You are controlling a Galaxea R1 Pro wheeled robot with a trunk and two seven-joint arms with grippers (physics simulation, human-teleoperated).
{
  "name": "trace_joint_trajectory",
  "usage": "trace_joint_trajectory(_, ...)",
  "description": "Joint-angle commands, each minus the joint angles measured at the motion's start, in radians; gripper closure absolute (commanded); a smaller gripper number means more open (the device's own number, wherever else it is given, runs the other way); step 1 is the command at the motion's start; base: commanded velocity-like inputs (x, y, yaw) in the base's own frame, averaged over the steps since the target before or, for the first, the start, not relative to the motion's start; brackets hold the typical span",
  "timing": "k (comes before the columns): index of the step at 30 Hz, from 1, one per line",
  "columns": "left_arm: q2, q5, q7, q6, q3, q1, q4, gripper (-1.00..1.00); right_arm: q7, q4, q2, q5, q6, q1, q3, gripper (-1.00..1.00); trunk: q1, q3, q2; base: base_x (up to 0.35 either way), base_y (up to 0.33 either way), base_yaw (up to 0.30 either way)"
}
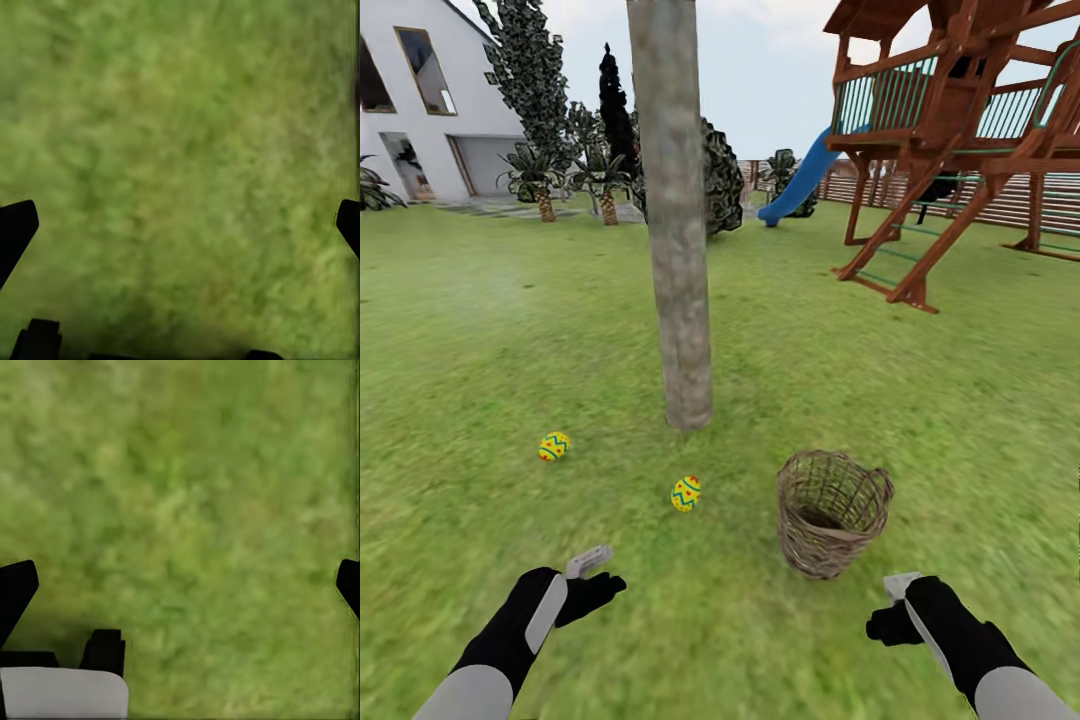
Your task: Take the three Easter eggs out of the wicker basket on the lawn in the garden, then place them on the lawn next to a single tree (choose any tree) so that all three eggs are next to the same tree and none are left in the basket.
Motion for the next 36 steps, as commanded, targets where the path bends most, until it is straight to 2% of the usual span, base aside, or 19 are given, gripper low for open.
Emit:
trace_joint_trajectory(1,0.000,0.007,0.003,0.006,0.003,0.000,-0.001,-1.00,0.007,-0.001,-0.001,0.009,0.004,0.000,0.004,-1.00,-0.004,0.002,0.007,-0.031,-0.346,0.043)
trace_joint_trajectory(10,0.000,0.011,0.000,0.005,0.005,0.000,-0.001,-1.00,0.007,0.001,-0.002,0.009,0.003,0.000,0.004,-1.00,-0.039,0.030,0.070,-0.002,-0.126,0.008)
trace_joint_trajectory(14,-0.001,0.013,-0.001,0.003,0.005,0.000,0.000,-1.00,0.007,0.001,-0.001,0.009,0.003,0.000,0.004,-1.00,-0.039,0.030,0.070,0.000,-0.002,0.000)
trace_joint_trajectory(18,-0.001,0.016,0.000,-0.061,0.005,0.001,0.002,-1.00,0.007,0.001,-0.002,0.009,-0.002,0.000,0.004,-1.00,-0.039,0.030,0.070,-0.132,-0.025,0.000)
trace_joint_trajectory(21,-0.002,0.012,0.000,-0.081,0.004,0.001,0.003,-1.00,0.006,0.003,-0.001,0.009,-0.012,0.000,0.004,-1.00,-0.039,0.030,0.070,-0.241,-0.170,0.051)
trace_joint_trajectory(29,-0.020,0.008,0.000,-0.085,0.003,0.001,0.003,-1.00,0.006,0.003,-0.001,0.009,-0.013,0.000,0.004,-1.00,-0.039,0.030,0.070,-0.168,-0.269,0.258)
trace_joint_trajectory(36,-0.022,0.009,0.002,-0.087,0.004,0.002,0.003,-1.00,0.006,0.003,0.002,0.010,-0.013,0.000,0.004,-1.00,-0.039,0.030,0.070,-0.087,-0.165,0.286)
